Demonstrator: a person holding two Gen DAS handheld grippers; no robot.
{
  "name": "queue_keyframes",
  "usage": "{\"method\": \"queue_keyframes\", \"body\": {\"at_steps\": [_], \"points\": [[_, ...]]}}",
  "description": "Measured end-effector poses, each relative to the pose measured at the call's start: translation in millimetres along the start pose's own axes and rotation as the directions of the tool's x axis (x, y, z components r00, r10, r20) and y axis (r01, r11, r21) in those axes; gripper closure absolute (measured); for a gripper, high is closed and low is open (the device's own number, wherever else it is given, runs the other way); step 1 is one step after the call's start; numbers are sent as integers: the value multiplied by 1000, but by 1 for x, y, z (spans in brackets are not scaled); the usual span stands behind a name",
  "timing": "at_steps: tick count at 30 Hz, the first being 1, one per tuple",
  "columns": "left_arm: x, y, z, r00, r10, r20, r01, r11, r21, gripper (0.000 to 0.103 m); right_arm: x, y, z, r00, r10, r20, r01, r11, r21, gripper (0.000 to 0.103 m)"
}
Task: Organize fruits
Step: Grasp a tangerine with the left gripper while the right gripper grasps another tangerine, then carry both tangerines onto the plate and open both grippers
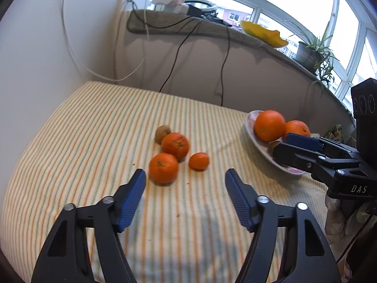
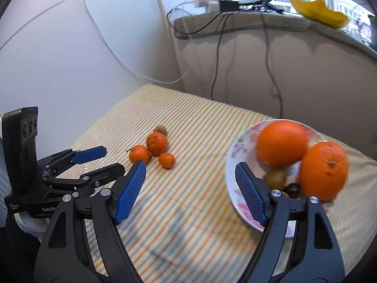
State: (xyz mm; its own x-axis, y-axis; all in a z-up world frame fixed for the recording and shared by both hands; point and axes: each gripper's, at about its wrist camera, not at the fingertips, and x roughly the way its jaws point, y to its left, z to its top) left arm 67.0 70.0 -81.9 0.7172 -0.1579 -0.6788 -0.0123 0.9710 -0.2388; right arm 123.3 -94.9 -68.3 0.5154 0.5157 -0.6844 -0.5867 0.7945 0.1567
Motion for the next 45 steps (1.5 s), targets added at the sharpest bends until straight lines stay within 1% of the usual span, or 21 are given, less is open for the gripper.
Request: {"method": "queue_keyframes", "body": {"at_steps": [1, 2, 3, 5, 7, 8, 10, 18, 28, 32, 33, 36, 40, 45], "points": [[3, 4, -1, 1000, 0, -7, 0, 1000, -9, 41, 6, 2, 1, 1000, 5, -11, -5, 1000, -5, 23], [5, 7, -2, 1000, -3, -14, 3, 1000, -15, 47, 11, 4, 2, 1000, 12, -20, -12, 1000, -12, 25], [7, 9, -2, 1000, -6, -23, 5, 1000, -21, 52, 16, 6, 2, 999, 18, -30, -18, 1000, -19, 28], [13, 14, -4, 999, -13, -37, 12, 999, -33, 56, 26, 9, 3, 998, 30, -52, -32, 999, -32, 34], [17, 17, -5, 999, -23, -49, 21, 999, -44, 59, 37, 11, 4, 996, 38, -75, -41, 998, -37, 43], [18, 18, -5, 998, -26, -52, 24, 999, -47, 62, 43, 12, 4, 995, 47, -90, -51, 998, -35, 46], [22, 21, -5, 998, -30, -59, 27, 998, -57, 64, 54, 14, 5, 991, 66, -116, -70, 997, -32, 52], [33, 29, -3, 997, -25, -78, 20, 998, -62, 67, 91, 21, 10, 982, 77, -175, -85, 996, -40, 59], [43, 29, -1, 995, -30, -96, 25, 998, -60, 68, 119, 21, 13, 973, 66, -219, -79, 996, -52, 60], [45, 27, 0, 995, -27, -95, 22, 998, -51, 69, 124, 23, 14, 971, 75, -226, -89, 995, -52, 61], [45, 27, 0, 995, -26, -94, 22, 999, -49, 69, 124, 24, 14, 971, 75, -227, -90, 995, -52, 62], [44, 28, 0, 995, -28, -92, 23, 998, -51, 70, 127, 25, 15, 966, 102, -237, -117, 992, -47, 75], [44, 27, -1, 996, -24, -88, 20, 999, -48, 70, 127, 32, 14, 968, 86, -237, -106, 992, -73, 76], [41, 27, 0, 997, -18, -78, 14, 999, -52, 70, 121, 34, 13, 971, 83, -226, -102, 992, -73, 76]]}}
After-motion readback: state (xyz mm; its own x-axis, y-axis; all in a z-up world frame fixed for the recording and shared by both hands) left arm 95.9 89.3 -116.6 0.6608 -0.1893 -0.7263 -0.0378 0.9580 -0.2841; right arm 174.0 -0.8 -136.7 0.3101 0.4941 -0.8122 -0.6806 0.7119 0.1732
